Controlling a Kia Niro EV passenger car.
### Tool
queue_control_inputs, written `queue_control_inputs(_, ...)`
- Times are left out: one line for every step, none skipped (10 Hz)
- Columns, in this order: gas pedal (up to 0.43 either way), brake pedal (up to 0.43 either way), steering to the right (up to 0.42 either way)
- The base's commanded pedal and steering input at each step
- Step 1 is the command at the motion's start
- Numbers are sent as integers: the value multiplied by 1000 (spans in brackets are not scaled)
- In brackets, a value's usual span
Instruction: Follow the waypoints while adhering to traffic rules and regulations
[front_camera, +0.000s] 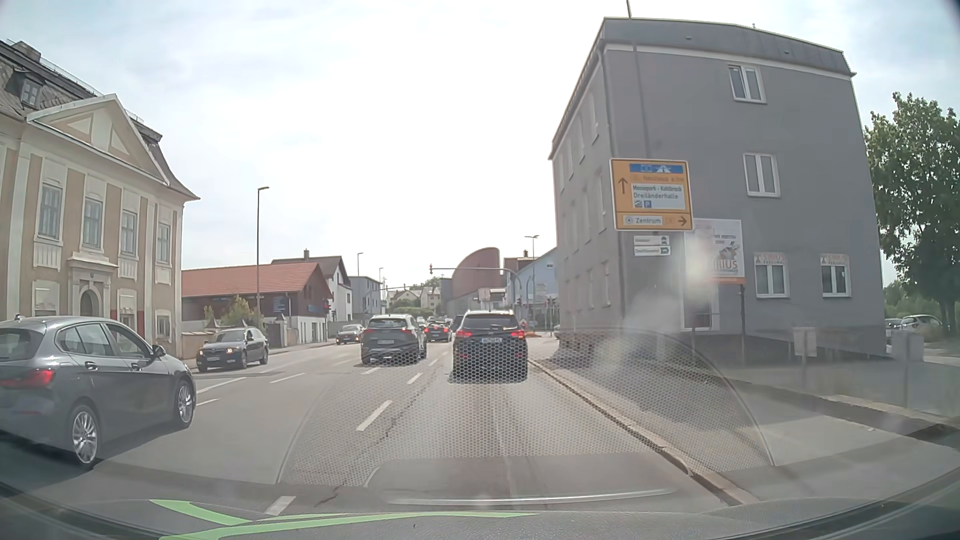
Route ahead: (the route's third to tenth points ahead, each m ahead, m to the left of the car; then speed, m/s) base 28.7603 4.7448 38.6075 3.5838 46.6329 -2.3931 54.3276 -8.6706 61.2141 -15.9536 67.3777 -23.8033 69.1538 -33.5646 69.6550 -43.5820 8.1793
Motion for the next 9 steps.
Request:
queue_control_inputs(110, 0, -1)
queue_control_inputs(110, 0, -1)
queue_control_inputs(98, 0, -1)
queue_control_inputs(47, 0, -1)
queue_control_inputs(0, 0, 0)
queue_control_inputs(0, 0, 0)
queue_control_inputs(0, 0, 0)
queue_control_inputs(0, 0, 0)
queue_control_inputs(0, 0, 0)
